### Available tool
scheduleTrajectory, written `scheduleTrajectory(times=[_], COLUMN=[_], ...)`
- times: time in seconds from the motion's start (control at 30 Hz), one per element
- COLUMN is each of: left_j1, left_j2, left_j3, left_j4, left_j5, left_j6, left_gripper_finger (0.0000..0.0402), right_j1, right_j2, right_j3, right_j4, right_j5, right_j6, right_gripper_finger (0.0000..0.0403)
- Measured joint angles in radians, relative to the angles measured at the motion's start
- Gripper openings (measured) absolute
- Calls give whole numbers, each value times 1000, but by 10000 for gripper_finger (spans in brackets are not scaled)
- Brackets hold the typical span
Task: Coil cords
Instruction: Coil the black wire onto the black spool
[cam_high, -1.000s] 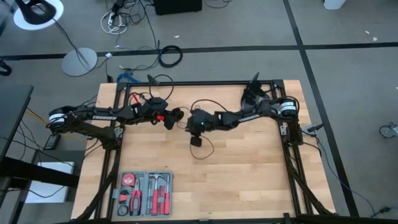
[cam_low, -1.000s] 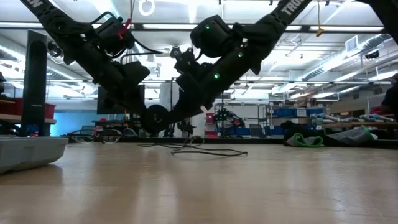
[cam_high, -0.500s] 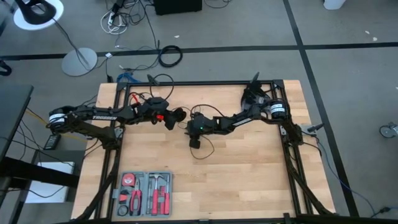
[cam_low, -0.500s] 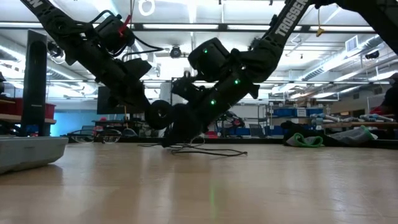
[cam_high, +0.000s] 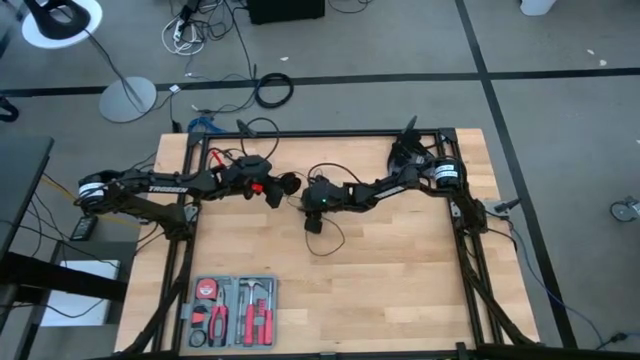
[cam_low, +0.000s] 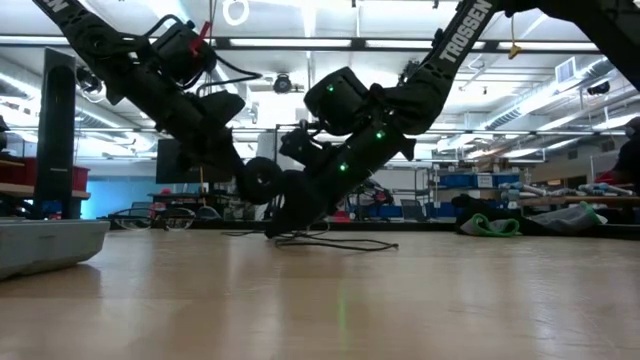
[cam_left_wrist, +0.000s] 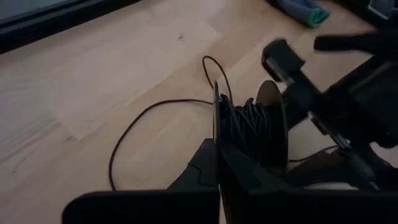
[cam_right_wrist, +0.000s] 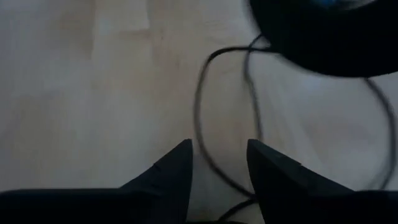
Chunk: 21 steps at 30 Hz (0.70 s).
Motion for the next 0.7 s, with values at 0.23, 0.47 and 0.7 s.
scheduleTrajectory(times=[0.23, 0.47, 0.7], left_j1=[0, 0, 1], left_j2=[0, 0, 0], left_j3=[0, 0, 0], left_j4=[91, 96, 90], left_j5=[64, 77, 33], left_j6=[-15, -18, -18], left_gripper_finger=[0, 0, 0], right_j1=[10, 10, 16], right_j2=[31, 18, -10], right_j3=[5, 3, 35], right_j4=[17, 3, -67], right_j5=[-1, 5, -15], right_j6=[3, 9, 63], right_gripper_finger=[67, 8, 3])
